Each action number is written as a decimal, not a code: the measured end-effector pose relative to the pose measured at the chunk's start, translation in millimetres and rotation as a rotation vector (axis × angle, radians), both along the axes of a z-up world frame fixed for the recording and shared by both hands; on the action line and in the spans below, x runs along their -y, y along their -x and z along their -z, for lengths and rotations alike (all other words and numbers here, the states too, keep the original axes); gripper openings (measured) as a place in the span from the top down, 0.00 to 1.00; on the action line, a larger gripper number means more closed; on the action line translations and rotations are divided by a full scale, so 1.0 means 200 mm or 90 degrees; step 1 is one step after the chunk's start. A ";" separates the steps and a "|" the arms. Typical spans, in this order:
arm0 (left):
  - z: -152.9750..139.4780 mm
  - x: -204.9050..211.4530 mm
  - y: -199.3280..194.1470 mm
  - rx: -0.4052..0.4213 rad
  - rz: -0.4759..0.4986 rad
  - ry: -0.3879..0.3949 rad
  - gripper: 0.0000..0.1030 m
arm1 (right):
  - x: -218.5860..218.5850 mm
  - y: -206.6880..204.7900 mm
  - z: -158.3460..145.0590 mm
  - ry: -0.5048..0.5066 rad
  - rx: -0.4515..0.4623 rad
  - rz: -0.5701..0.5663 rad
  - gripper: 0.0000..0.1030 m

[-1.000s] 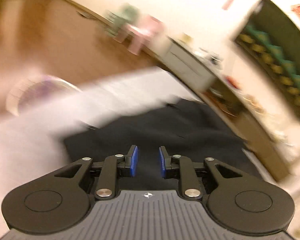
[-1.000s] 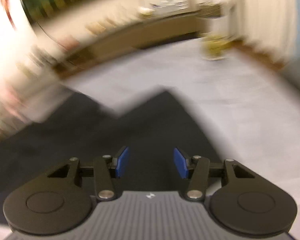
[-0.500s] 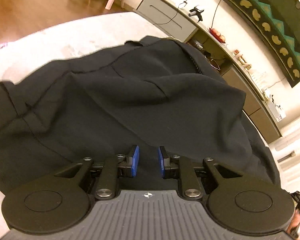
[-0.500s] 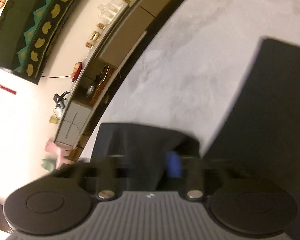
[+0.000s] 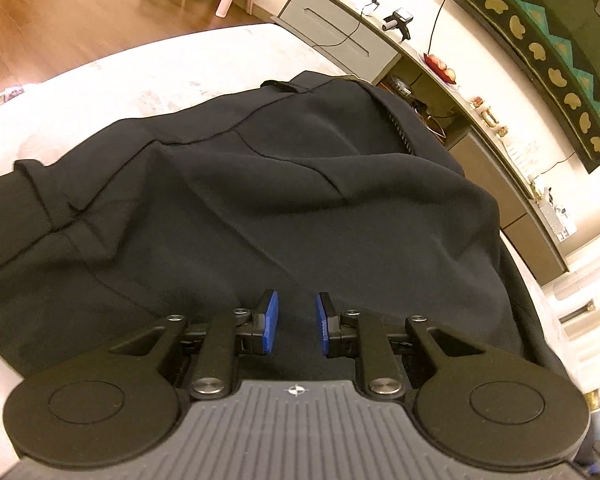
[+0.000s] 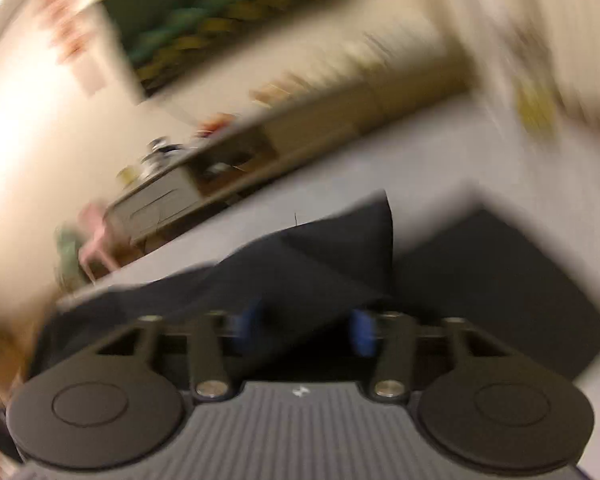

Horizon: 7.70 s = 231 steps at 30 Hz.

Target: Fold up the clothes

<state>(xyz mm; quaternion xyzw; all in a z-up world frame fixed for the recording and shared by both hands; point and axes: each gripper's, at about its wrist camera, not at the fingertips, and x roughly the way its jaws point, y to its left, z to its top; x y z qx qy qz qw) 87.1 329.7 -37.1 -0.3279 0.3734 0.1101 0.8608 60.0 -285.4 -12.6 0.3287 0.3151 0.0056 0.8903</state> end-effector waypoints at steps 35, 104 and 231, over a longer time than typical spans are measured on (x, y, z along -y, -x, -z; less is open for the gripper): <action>-0.02 -0.13 0.11 0.033 -0.026 0.100 0.47 | 0.39 0.02 0.12 -0.042 -0.108 0.108 0.95; 0.06 -0.56 0.75 0.155 -0.283 0.342 0.71 | -2.70 -0.11 0.04 0.423 0.333 -0.867 1.00; 0.05 -0.28 0.64 0.032 -0.087 0.088 0.95 | 1.11 0.05 0.26 0.054 -0.144 0.193 0.99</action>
